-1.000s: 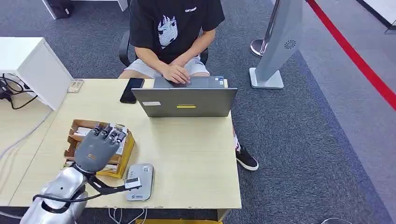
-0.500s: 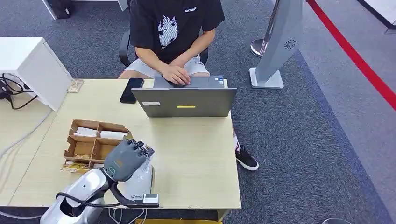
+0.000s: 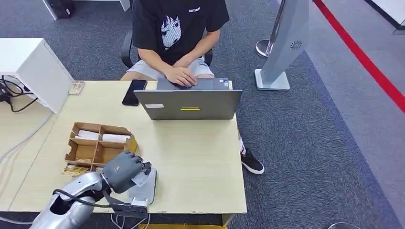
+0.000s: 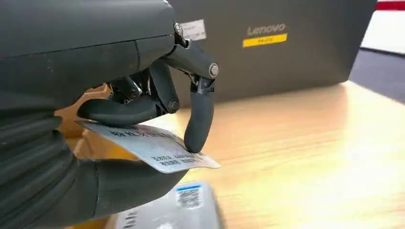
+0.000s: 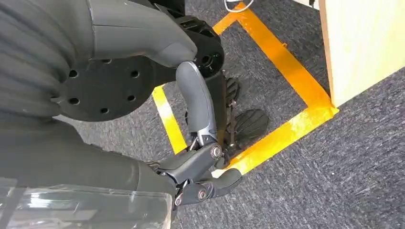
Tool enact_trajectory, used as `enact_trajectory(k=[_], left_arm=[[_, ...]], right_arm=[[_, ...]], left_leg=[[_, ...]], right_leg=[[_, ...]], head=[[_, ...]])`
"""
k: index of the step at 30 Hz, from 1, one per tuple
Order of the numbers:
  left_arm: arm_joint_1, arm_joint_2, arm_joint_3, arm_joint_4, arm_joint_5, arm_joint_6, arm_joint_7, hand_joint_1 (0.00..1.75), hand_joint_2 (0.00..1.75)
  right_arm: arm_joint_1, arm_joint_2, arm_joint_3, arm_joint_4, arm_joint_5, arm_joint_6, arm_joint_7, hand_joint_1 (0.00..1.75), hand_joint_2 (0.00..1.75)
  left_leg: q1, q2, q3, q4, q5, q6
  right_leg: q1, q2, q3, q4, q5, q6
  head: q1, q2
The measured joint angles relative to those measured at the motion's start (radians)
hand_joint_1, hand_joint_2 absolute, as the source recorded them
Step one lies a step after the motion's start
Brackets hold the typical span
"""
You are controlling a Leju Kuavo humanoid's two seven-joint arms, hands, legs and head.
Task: Pass the card to the sensor for recognition and then transmit it.
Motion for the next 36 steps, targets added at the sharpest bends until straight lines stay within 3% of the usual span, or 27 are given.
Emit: enact_trajectory(k=[10,13,19,26,32,36], left_arm=[[-0.002,0.076,-0.011,0.003,0.013,-0.042,0.018,1.75,1.75],[0.015,0.097,-0.012,0.016,0.002,-0.034,0.058,1.75,1.75],[0.019,0.104,-0.017,0.06,-0.014,-0.018,0.055,1.75,1.75],[-0.008,0.122,-0.05,0.07,-0.004,-0.047,0.055,1.75,1.75],[-0.008,0.095,-0.062,0.076,-0.038,0.041,0.072,1.75,1.75],[0.015,0.031,-0.061,0.075,-0.116,0.212,0.096,1.75,1.75]], right_arm=[[0.0,0.0,-0.012,0.0,0.009,0.0,-0.002,0.0,1.75],[0.0,0.0,-0.012,0.0,0.02,0.01,-0.014,0.0,1.75],[0.002,0.009,-0.012,0.0,0.031,0.006,-0.017,0.0,1.75],[0.001,-0.002,-0.013,0.0,0.034,-0.001,0.012,0.0,1.75],[0.0,-0.01,-0.014,0.0,0.048,-0.006,0.028,0.0,1.75],[0.0,-0.01,-0.015,0.0,0.049,-0.01,0.026,0.0,1.75]], left_leg=[[0.0,0.0,0.0,0.0,0.0,0.0],[0.0,0.0,0.0,0.0,0.0,0.0],[0.0,-0.001,0.001,0.0,0.0,0.0],[0.0,-0.001,0.004,-0.001,0.001,-0.001],[0.0,-0.001,0.005,0.0,0.001,-0.001],[0.0,-0.002,0.004,0.0,0.001,-0.001]], right_leg=[[0.0,0.0,0.0,0.0,0.0,0.0],[0.0,0.0,0.0,0.0,0.0,0.0],[0.0,-0.001,0.002,0.0,0.0,0.0],[0.0,-0.001,0.005,0.0,0.0,0.0],[0.0,-0.002,0.005,0.0,0.0,0.0],[0.0,-0.002,0.005,0.0,0.001,0.0]], head=[[0.0,0.0],[0.0,0.0],[0.0,0.0],[0.0,0.0],[0.0,0.0],[0.0,0.0]])
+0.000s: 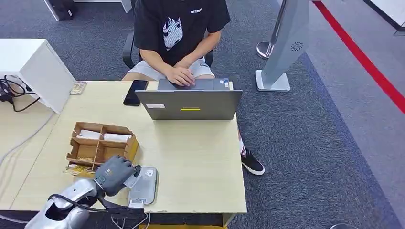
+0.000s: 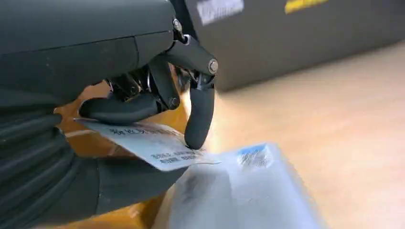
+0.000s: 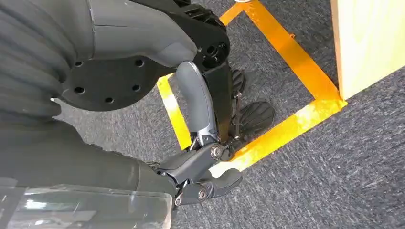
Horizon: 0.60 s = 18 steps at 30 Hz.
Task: Pass the card to the sensor for recognition and then transmit it.
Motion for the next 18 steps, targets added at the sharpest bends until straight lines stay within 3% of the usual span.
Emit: enact_trajectory(k=[2,7,9,12,18], left_arm=[[0.008,-0.036,0.007,-0.018,-0.054,0.046,0.014,1.75,1.75],[0.013,-0.083,0.045,-0.054,-0.103,0.066,0.019,1.75,1.75],[0.019,-0.101,0.062,-0.066,-0.161,0.123,0.023,1.75,1.75],[0.023,-0.129,0.109,-0.101,-0.269,0.218,0.067,1.75,1.75],[0.012,-0.15,0.232,-0.132,-0.431,0.299,0.143,1.75,1.75]], right_arm=[[0.0,0.0,0.0,0.0,0.002,-0.001,-0.001,0.0,1.75],[0.0,0.0,-0.008,0.001,0.006,-0.002,-0.001,0.0,1.75],[0.0,0.0,-0.011,0.002,0.014,-0.003,0.002,0.0,1.75],[0.0,0.0,-0.014,0.003,0.024,-0.001,0.002,0.0,1.75],[0.0,0.0,-0.015,0.004,0.053,0.006,0.002,0.0,1.75]], left_leg=[[0.0,0.0,-0.001,0.0,0.0,0.0],[0.0,0.0,-0.001,0.0,0.0,0.0],[0.0,0.0,-0.001,0.0,0.0,0.0],[0.0,0.0,-0.002,0.0,0.0,0.0],[0.001,0.001,-0.001,0.0,0.0,0.0]], right_leg=[[0.0,0.0,0.0,0.0,0.0,0.0],[0.0,0.0,-0.001,0.0,0.0,0.0],[0.0,0.0,-0.001,0.0,0.0,0.0],[0.0,0.0,-0.001,0.0,0.0,0.0],[0.001,0.001,-0.002,0.0,0.0,-0.001]], head=[[0.0,0.0],[0.0,0.0],[0.0,0.0],[0.0,0.0],[0.0,0.0]])
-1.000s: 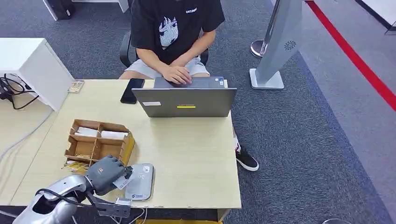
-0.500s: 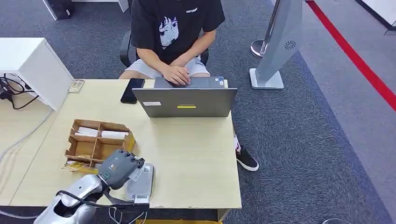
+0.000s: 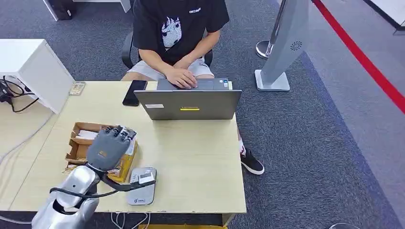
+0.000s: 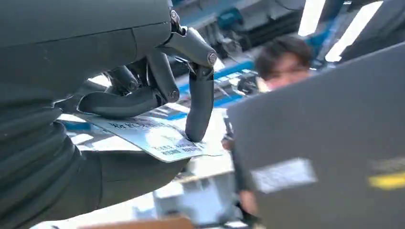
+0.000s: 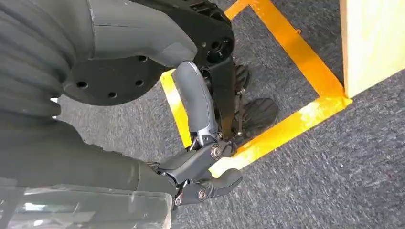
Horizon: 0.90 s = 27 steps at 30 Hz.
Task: Pass the card to the sensor for recognition and then transmit it.
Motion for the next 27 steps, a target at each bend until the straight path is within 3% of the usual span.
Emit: enact_trajectory(k=[4,8,14,18,27], left_arm=[[-0.011,0.002,0.065,0.004,-0.011,0.019,-0.009,1.75,1.75],[-0.033,0.02,0.094,0.04,-0.088,0.042,0.006,1.75,1.75],[-0.158,0.078,0.19,0.261,-0.054,0.076,-0.024,1.75,1.75],[-0.217,0.093,0.247,0.388,-0.047,0.101,-0.035,1.75,1.75],[-0.266,0.097,0.287,0.484,-0.048,0.118,-0.045,1.75,1.75]], right_arm=[[-0.001,0.0,0.0,0.0,0.002,0.002,0.0,0.0,1.75],[-0.001,0.0,0.0,0.0,0.024,0.006,0.001,0.0,1.75],[-0.003,0.0,0.0,0.0,0.054,0.015,0.001,0.0,1.75],[-0.002,0.0,0.0,0.001,0.067,0.016,0.004,0.0,1.75],[-0.004,0.0,0.0,0.001,0.082,0.018,0.005,0.0,1.75]], left_leg=[[0.0,-0.001,0.0,0.0,0.0,0.0],[0.0,0.0,-0.001,0.0,0.0,0.0],[0.001,0.0,0.0,0.0,0.001,-0.001],[0.001,0.0,-0.001,0.0,0.002,-0.002],[0.001,-0.001,-0.001,0.0,0.002,-0.002]], right_leg=[[0.0,0.0,0.0,0.0,0.0,0.0],[0.0,0.0,0.0,0.0,0.0,0.0],[0.0,0.0,0.0,0.001,0.001,-0.001],[0.001,0.0,-0.001,0.001,0.001,-0.001],[0.0,0.0,-0.001,0.001,0.001,-0.001]], head=[[0.0,0.0],[0.0,0.0],[0.0,0.0],[0.0,0.0],[0.0,0.0]])
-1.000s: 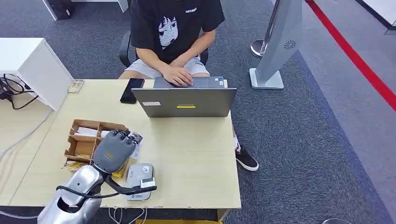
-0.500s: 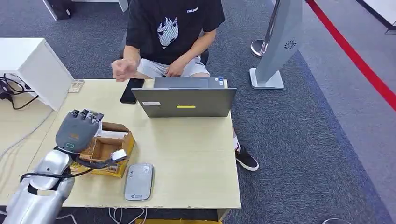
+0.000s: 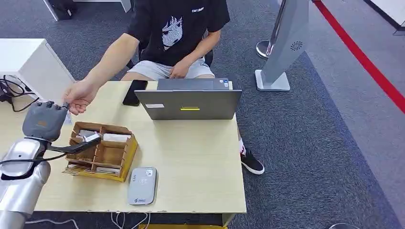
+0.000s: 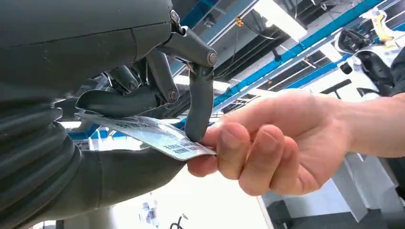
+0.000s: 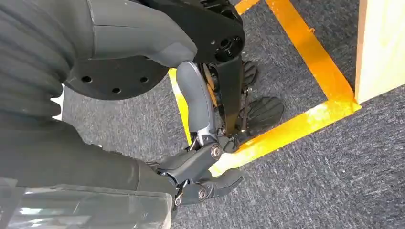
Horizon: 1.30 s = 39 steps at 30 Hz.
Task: Pass the card to the sensor for recognition and then transmit it.
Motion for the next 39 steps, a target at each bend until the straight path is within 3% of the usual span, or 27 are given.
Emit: enact_trajectory(k=[1,2,3,10,14,18,21,26,30,34,39], left_arm=[[-0.001,0.0,0.002,0.005,0.0,0.004,-0.004,1.75,1.75],[-0.002,-0.001,0.004,0.01,0.0,0.007,-0.005,1.41,1.75],[-0.002,-0.001,0.005,0.012,0.0,0.009,-0.005,0.0,1.75],[0.014,-0.01,0.016,0.013,0.024,0.021,-0.024,0.0,1.75],[0.068,-0.025,0.043,-0.051,0.074,0.044,-0.05,0.0,1.75],[0.177,-0.047,0.088,-0.208,0.183,0.055,-0.098,0.0,1.75],[0.29,-0.083,0.135,-0.391,0.275,0.067,-0.151,0.0,1.75],[0.448,-0.136,0.197,-0.632,0.35,0.068,-0.211,0.0,1.75],[0.591,-0.195,0.244,-0.82,0.521,0.061,-0.306,0.0,1.75],[0.663,-0.232,0.276,-0.916,0.551,0.041,-0.337,0.0,1.75],[0.788,-0.276,0.309,-1.026,0.655,-0.067,-0.438,0.0,1.75]], right_arm=[[0.0,0.0,0.0,0.0,0.002,0.001,0.0,0.0,1.75],[0.0,0.0,0.0,0.0,0.003,0.001,0.0,0.0,1.75],[-0.001,0.0,0.0,0.0,0.003,0.001,0.0,0.0,1.75],[-0.002,0.0,0.0,0.0,0.008,0.001,-0.001,0.0,1.75],[-0.001,0.0,0.0,0.0,0.01,0.001,-0.001,0.0,1.75],[-0.001,0.0,-0.004,0.0,0.008,-0.002,-0.001,0.0,1.75],[0.003,0.001,-0.012,0.001,0.002,-0.008,-0.003,0.0,1.75],[0.004,0.005,-0.032,0.002,-0.007,-0.025,-0.002,0.0,1.75],[0.009,0.01,-0.052,0.002,-0.018,-0.036,-0.002,0.0,1.75],[0.008,0.013,-0.061,0.002,-0.021,-0.039,-0.003,0.0,1.75],[0.01,0.019,-0.09,0.002,-0.045,-0.051,-0.01,0.0,1.75]], left_leg=[[0.0,0.0,0.0,0.0,0.0,0.0],[0.0,0.0,0.0,0.0,0.0,0.0],[0.0,0.001,0.0,0.0,0.0,0.0],[0.0,0.0,0.0,0.0,0.0,0.0],[0.0,0.001,0.0,0.0,0.0,0.0],[0.0,0.001,0.0,0.0,-0.001,0.0],[0.0,0.002,-0.001,0.0,-0.002,0.0],[0.0,0.002,-0.001,0.0,-0.003,0.0],[0.0,0.003,-0.001,0.0,-0.004,-0.001],[0.0,0.001,-0.002,0.0,-0.004,-0.001],[0.0,0.002,-0.001,-0.001,-0.005,-0.001]], right_leg=[[0.0,0.0,0.0,0.0,0.0,0.0],[0.0,0.0,0.0,0.0,0.0,0.0],[0.0,0.0,0.0,0.0,0.0,0.0],[0.0,0.001,0.0,0.0,0.0,0.0],[0.0,0.001,-0.001,0.0,0.0,0.0],[0.0,0.002,-0.001,0.0,0.0,0.0],[0.0,0.004,-0.001,-0.001,-0.001,0.0],[0.0,0.003,-0.002,-0.001,-0.001,0.001],[0.0,0.005,-0.002,-0.001,-0.002,0.001],[0.0,0.003,-0.002,-0.001,-0.003,0.001],[0.0,0.003,-0.002,-0.001,-0.003,0.001]], head=[[0.0,0.0],[0.0,0.0],[0.0,0.0],[0.0,0.0],[0.0,0.0],[0.0,0.0],[0.002,0.0],[0.001,0.0],[0.0,0.0],[0.002,0.0],[0.0,0.0]])
